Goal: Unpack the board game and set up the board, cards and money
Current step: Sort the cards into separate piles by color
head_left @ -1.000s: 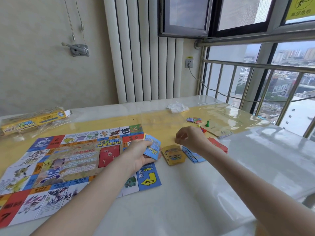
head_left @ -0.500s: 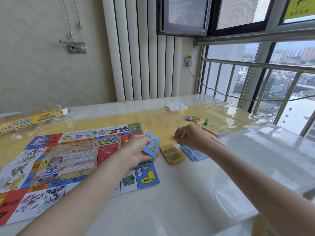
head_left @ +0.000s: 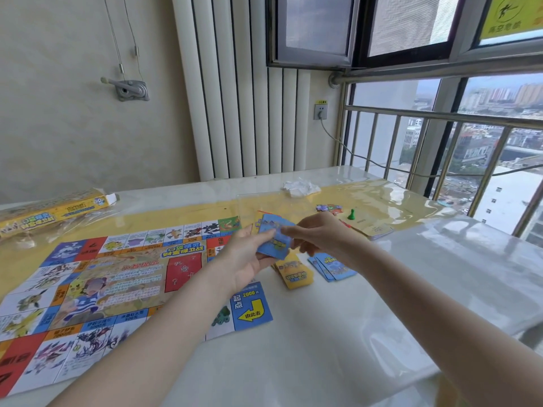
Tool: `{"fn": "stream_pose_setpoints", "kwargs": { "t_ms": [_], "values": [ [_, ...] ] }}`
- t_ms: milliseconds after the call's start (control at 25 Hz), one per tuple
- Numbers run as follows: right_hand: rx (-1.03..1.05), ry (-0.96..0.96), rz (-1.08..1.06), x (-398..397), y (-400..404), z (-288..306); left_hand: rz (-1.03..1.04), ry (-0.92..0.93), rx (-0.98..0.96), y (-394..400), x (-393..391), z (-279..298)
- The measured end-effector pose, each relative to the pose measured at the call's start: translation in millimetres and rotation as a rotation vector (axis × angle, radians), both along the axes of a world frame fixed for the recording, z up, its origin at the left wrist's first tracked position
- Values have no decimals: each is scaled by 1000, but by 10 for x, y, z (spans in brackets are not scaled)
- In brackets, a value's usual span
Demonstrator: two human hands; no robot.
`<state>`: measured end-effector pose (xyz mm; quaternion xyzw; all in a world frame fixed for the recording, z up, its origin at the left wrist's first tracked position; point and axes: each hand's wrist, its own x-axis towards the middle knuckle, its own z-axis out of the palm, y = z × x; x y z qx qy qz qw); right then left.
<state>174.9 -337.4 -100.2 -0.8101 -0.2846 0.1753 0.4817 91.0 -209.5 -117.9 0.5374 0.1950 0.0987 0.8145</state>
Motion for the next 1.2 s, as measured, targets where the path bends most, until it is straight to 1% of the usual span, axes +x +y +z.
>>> {"fn": "stream_pose_setpoints", "kwargs": {
  "t_ms": [80,160,200,320,480,600,720,800,880,1000,1120,1200],
  "values": [
    [94,108,0,2,15,-23,-12,-47,-132,-58,43,11],
    [153,132,-35,56,-20,-35,-64,-70,-210,-82,62,46],
    [177,123,-61,86,-54,-29,-88,-77,-216,-89,69,61],
    [240,131,-142,153,-153,12,-55,-99,-140,-130,90,76],
    [269,204,-147,171,-207,35,40,-130,-75,-204,137,46],
    [244,223,-141,169,-208,-9,58,-154,-87,-248,137,58],
    [299,253,-213,207,-253,-10,79,-187,-145,-221,124,104],
    [365,313,-188,223,-294,31,116,-187,-85,-196,126,134],
    [396,373,-120,185,-301,50,153,-178,-41,-211,125,145],
    [385,375,-56,110,-236,19,149,-177,-3,-287,131,135],
    [412,376,-77,74,-177,-19,152,-196,4,-318,126,130],
    [419,362,-111,70,-160,-26,128,-225,-44,-322,118,144]
  ]
}}
